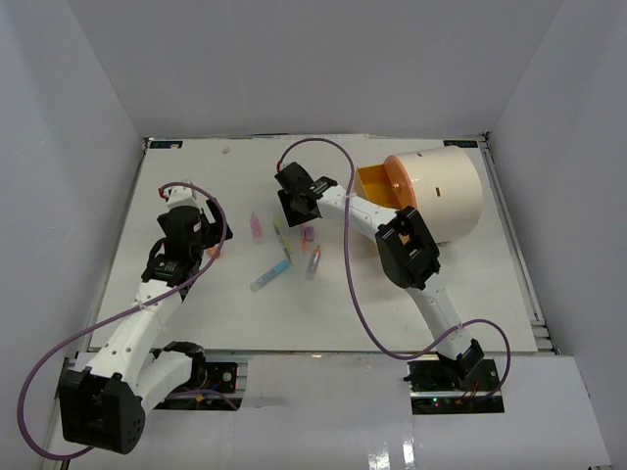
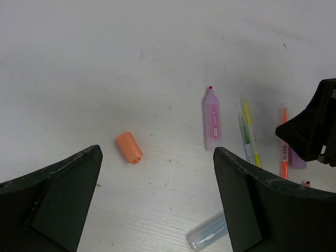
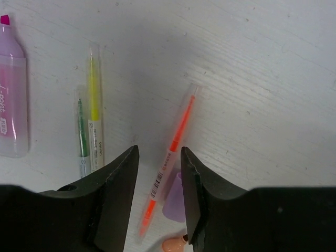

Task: Sort the stationery into containers
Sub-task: Pick up the pen from the center of the board, then place the pen in the drawer, then pick up the pen from the center of the board, then place the pen in the drawer, then pick up the pen from the center of the board, then place the pen in the drawer.

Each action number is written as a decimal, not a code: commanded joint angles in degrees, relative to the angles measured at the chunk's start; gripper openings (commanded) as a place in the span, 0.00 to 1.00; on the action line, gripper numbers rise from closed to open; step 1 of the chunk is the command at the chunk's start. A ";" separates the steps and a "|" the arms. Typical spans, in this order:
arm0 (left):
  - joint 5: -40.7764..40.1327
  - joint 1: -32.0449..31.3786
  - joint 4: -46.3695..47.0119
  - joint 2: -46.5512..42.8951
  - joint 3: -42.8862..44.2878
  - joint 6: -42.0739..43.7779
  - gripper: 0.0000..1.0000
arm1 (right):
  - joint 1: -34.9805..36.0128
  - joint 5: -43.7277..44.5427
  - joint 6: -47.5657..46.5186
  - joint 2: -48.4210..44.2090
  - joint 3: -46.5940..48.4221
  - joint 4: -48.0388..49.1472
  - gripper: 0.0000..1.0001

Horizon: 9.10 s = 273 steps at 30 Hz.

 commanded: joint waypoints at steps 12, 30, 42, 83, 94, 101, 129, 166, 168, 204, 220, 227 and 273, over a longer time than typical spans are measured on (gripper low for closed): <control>0.56 0.45 0.77 -0.86 0.44 0.63 0.98 | 0.47 -1.54 1.90 1.20 -1.78 2.92 0.37; 1.17 1.07 0.86 -0.78 0.26 0.63 0.98 | 1.61 -5.05 1.02 -10.81 3.14 1.16 0.11; 2.05 1.25 0.86 -0.43 0.17 0.72 0.98 | -1.71 17.15 -15.67 -34.89 -10.82 -3.06 0.11; 4.16 2.04 0.77 0.37 0.44 0.19 0.98 | 2.93 -7.69 -5.84 -15.15 -7.23 2.30 0.56; 4.51 2.21 0.69 0.10 0.35 0.19 0.98 | 3.64 -9.36 -4.52 -6.98 -7.14 6.78 0.43; 4.69 2.30 0.60 0.01 0.35 0.28 0.98 | 3.72 -9.28 -4.43 -4.25 -6.70 9.16 0.40; 5.21 2.39 0.60 0.28 0.35 0.46 0.98 | 3.64 -4.45 -6.80 -7.92 -3.73 8.20 0.11; 6.18 2.56 0.60 0.37 0.26 0.54 0.98 | -6.91 14.37 -14.98 -47.67 -29.92 -0.51 0.41; 6.10 2.56 0.60 0.37 0.26 0.54 0.98 | -6.39 12.96 -14.80 -47.32 -27.46 -0.95 0.42; 6.27 2.74 0.60 0.37 0.35 0.19 0.98 | 9.35 -4.27 -8.12 -2.67 -6.70 7.14 0.44; 6.36 2.83 0.60 0.45 0.26 0.28 0.98 | 8.03 5.13 -11.89 -7.14 -9.52 6.53 0.09; 6.53 2.83 0.51 0.28 0.26 0.28 0.98 | 7.94 14.70 -14.00 -20.30 -8.02 -0.32 0.09; 31.23 -17.46 13.16 15.73 12.28 7.49 0.98 | -41.31 -13.10 -9.71 -59.88 -25.60 -0.42 0.97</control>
